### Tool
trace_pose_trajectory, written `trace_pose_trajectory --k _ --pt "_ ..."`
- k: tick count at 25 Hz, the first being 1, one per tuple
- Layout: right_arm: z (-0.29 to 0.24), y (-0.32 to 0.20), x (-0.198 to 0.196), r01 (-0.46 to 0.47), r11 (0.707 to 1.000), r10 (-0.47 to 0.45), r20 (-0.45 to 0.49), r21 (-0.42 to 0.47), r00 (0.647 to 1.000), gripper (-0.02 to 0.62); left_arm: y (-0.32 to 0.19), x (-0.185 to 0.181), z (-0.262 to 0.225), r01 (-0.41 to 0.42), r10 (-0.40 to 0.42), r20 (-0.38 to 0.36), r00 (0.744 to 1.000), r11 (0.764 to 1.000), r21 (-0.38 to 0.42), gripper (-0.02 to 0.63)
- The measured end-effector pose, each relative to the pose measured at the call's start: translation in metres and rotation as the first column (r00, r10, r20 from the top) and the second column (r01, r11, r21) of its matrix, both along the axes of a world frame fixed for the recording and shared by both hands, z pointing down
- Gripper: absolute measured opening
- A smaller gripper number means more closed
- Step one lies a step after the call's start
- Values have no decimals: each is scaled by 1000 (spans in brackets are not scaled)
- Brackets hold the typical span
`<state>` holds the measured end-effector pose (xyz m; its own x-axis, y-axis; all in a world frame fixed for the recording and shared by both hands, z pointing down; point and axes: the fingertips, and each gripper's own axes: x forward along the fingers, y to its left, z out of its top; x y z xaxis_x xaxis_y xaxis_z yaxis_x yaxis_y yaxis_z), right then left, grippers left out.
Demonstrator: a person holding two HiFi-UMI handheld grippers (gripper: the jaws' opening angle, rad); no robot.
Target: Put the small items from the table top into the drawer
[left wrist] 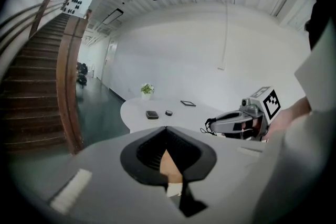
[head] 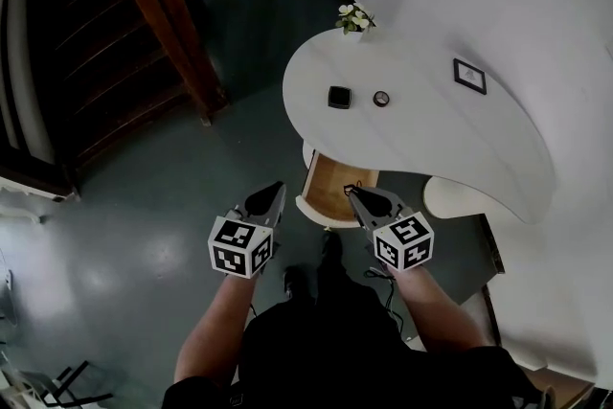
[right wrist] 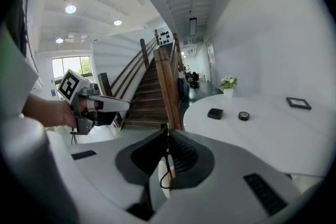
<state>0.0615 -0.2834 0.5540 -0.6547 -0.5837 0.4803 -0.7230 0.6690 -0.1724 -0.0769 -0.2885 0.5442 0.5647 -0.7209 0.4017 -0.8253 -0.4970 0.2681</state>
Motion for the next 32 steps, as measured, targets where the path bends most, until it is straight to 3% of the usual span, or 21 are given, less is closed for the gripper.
trace_pose_trajectory --k 11,17,32 --pt "87 -30 1 118 985 -132 -107 -128 985 29 -26 20 67 -3 7 32 999 993 -116 11" --pt "133 -33 1 197 964 -230 -189 -178 955 29 -27 27 102 -6 11 30 1000 988 -156 11" --pt "218 -49 -13 268 928 -339 -287 -258 896 29 -33 28 159 5 2 34 999 976 -218 11"
